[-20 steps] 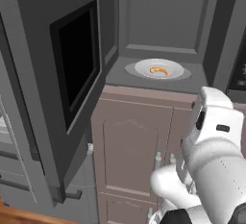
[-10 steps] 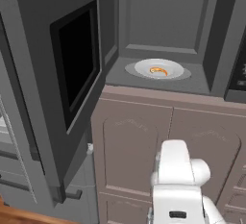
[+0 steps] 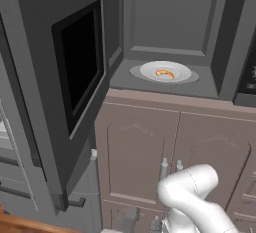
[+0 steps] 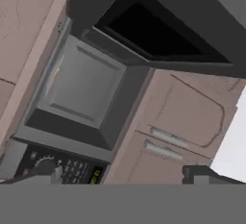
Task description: Transport the shrimp from the fridge to the microwave and turn on the microwave.
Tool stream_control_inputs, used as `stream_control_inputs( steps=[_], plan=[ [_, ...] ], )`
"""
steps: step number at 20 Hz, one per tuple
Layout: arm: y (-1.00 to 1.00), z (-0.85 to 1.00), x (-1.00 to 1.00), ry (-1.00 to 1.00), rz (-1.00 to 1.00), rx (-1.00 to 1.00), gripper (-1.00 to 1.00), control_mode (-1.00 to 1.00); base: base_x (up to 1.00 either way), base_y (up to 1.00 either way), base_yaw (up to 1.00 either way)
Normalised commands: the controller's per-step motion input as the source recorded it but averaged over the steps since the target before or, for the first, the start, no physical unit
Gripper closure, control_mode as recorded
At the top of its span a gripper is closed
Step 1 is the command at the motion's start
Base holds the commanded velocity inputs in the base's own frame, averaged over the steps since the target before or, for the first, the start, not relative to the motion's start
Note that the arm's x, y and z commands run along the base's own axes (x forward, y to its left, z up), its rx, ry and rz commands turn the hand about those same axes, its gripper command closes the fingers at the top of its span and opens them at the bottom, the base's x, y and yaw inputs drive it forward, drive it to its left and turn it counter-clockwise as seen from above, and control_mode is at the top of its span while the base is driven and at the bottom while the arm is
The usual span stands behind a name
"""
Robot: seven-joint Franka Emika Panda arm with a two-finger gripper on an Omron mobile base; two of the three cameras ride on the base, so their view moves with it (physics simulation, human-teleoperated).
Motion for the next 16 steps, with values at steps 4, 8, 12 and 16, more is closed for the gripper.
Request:
stream_control_inputs(
  steps=[4,8,12,16],
  plan=[
    [0.32,-0.51,-0.02,-0.32,0.0,-0.29,-1.0,-1.0,0.0,0.0,0.0],
    [0.23,-0.48,0.09,-0.21,0.0,-0.19,-1.0,-1.0,0.0,0.0,0.0],
    [0.14,-0.48,0.3,-0.16,0.0,-0.15,-1.0,-1.0,0.0,0.0,0.0],
    [0.11,-0.51,0.49,-0.12,0.0,-0.09,-1.0,-1.0,0.0,0.0,0.0]
  ],
)
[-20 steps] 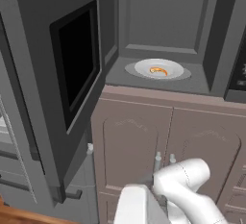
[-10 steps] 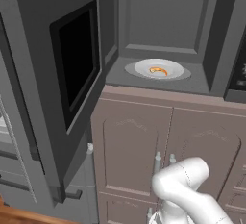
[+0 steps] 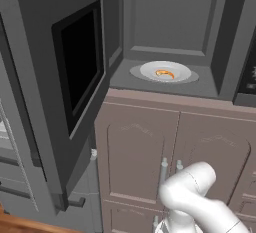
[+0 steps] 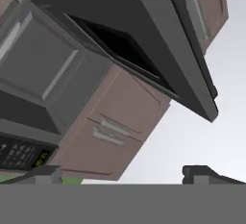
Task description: Transport the shrimp from the fridge to the microwave and turn on the microwave.
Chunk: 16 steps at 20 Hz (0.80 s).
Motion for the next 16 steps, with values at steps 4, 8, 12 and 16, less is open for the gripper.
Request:
stream_control_inputs(
  steps=[4,8,12,16],
  plan=[
    [0.21,-0.42,0.57,-0.11,-0.02,-0.02,-1.0,-1.0,0.0,0.0,0.0],
    [0.38,-0.38,0.61,-0.09,-0.06,0.0,-1.0,-1.0,0.0,0.0,0.0],
    [0.46,-0.45,0.49,-0.08,-0.05,0.0,-1.0,-1.0,0.0,0.0,0.0],
    [0.62,-0.48,0.34,-0.08,-0.04,0.0,-1.0,-1.0,0.0,0.0,0.0]
  ],
)
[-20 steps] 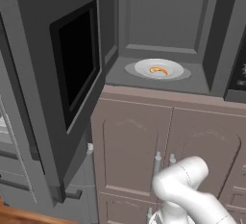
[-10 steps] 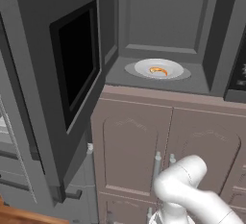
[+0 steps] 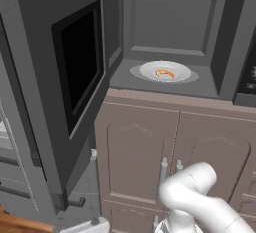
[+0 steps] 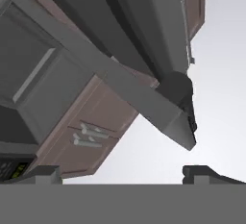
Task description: Transport the shrimp from the fridge to the microwave and turn on the microwave.
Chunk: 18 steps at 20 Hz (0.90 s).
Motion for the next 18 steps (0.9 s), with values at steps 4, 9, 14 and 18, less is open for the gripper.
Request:
stream_control_inputs(
  steps=[4,9,14,18],
  plan=[
    [0.56,-0.27,0.43,-0.06,-0.05,0.0,-1.0,-1.0,0.0,0.0,0.0],
    [0.41,-0.23,0.44,-0.05,-0.05,0.0,-1.0,-1.0,0.0,0.0,0.0],
    [0.42,-0.22,0.39,-0.07,-0.04,0.0,-1.0,-1.0,0.0,0.0,0.0],
    [0.09,0.1,0.09,-0.22,-0.06,0.12,-1.0,-1.0,0.0,0.0,0.0]
  ],
)
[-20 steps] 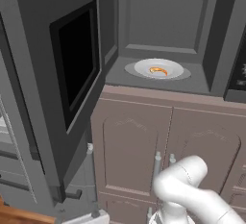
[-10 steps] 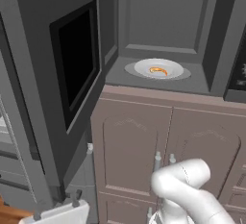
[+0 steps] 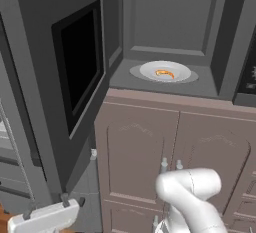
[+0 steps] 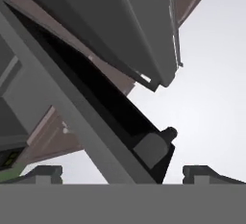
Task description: Transport the shrimp from the fridge to the microwave and turn on the microwave.
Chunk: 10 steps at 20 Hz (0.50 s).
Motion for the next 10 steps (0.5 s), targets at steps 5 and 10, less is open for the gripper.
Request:
stream_control_inputs(
  steps=[5,10],
  plan=[
    [0.0,0.32,0.06,-0.17,-0.03,0.24,-1.0,-1.0,0.0,0.0,0.0],
    [0.0,0.37,0.01,-0.15,-0.01,0.25,-1.0,-1.0,0.0,0.0,0.0]
  ],
)
